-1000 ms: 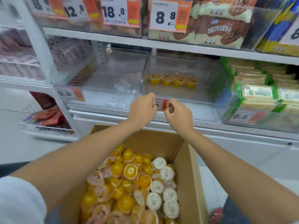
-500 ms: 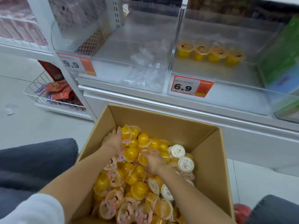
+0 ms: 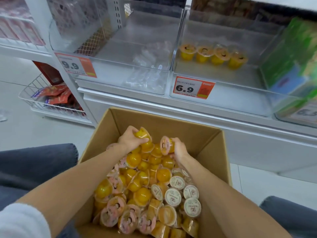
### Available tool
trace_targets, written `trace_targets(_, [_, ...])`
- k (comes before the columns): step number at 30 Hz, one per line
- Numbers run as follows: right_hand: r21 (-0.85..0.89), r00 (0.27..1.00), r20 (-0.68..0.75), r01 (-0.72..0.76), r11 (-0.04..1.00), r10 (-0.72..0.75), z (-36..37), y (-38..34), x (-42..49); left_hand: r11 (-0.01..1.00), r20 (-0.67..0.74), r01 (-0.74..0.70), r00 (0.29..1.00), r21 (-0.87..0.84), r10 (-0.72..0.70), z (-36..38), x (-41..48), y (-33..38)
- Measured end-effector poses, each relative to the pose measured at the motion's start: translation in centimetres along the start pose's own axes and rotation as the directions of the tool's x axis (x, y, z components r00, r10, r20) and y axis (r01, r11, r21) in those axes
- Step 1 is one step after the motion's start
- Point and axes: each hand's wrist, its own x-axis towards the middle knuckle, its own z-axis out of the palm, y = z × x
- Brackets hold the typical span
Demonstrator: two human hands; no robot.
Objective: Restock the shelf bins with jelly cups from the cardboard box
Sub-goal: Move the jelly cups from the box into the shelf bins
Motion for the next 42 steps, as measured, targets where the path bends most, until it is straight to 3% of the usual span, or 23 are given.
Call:
trace_targets(2, [0.246,0.998,0.061,-0.005,0.969,-0.011,-1.9,-2.4,-1.9,0.981,0.106,0.015,0.994,-0.195,0.006,0.5,-2.0,3.0])
trace_targets(5, [0.376,0.962,0.198,0.101,0.921,-0.186,-4.8,-6.1,-4.9,0.947,0.206,-0.019,0.975,-0.320,0.089,1.3,-4.9,8.6])
trace_targets(7, [0.364,0.933,0.187,0.225,0.904,-0.307,-6.6,-8.6,-7.2,0.940,0.231,-0.091,0.957,-0.328,0.174,1.3,-6.8,12.5])
trace_targets(10, [0.292,0.903,0.043,0.398,0.870,-0.427,-9.0,-12.9,-9.8,0.924,0.202,-0.295,0.916,-0.244,0.346,1.0,-9.0,18.0])
trace_targets(13, [0.177,0.839,-0.050,0.541,0.822,-0.542,-11.3,-17.4,-11.9,0.843,0.144,-0.523,0.831,-0.127,0.537,0.3,-10.2,23.0])
trace_targets(16, [0.083,0.786,-0.133,0.616,0.783,-0.604,-13.3,-21.9,-12.5,0.762,0.045,-0.648,0.760,-0.020,0.648,-0.2,-9.7,27.2])
trace_targets(18, [-0.016,0.777,-0.209,0.604,0.797,-0.594,-14.8,-24.5,-11.0,0.749,-0.011,-0.661,0.749,0.055,0.662,0.0,-7.8,29.6])
trace_targets(21, [-0.166,0.796,-0.276,0.512,0.843,-0.538,-16.0,-26.9,-7.2,0.799,-0.040,-0.579,0.805,0.162,0.592,0.7,-3.2,32.1])
trace_targets(23, [-0.203,0.854,-0.241,0.420,0.885,-0.461,-16.0,-27.5,-4.1,0.809,-0.003,-0.517,0.842,0.280,0.539,1.4,0.4,32.7])
trace_targets(26, [-0.112,0.955,-0.102,0.267,0.957,-0.278,-15.3,-27.6,-0.2,0.776,0.110,-0.463,0.879,0.428,0.464,2.5,4.9,32.3])
trace_targets(29, [-0.098,0.977,-0.038,0.203,0.974,-0.208,-14.8,-27.9,1.5,0.667,0.187,-0.459,0.879,0.588,0.440,3.0,7.2,31.9])
trace_targets(33, [-0.097,0.967,-0.089,0.231,0.968,-0.240,-15.1,-28.1,2.8,0.661,0.096,-0.555,0.797,0.505,0.596,2.8,6.2,32.3])
trace_targets(36, [-0.128,0.961,-0.094,0.247,0.961,-0.260,-15.1,-27.9,3.5,0.663,0.103,-0.529,0.816,0.530,0.568,2.8,6.3,31.8])
trace_targets(42, [-0.342,0.910,-0.217,0.267,0.901,-0.352,-15.3,-28.1,3.1,0.672,0.255,-0.608,0.791,0.423,0.556,3.3,6.2,31.6])
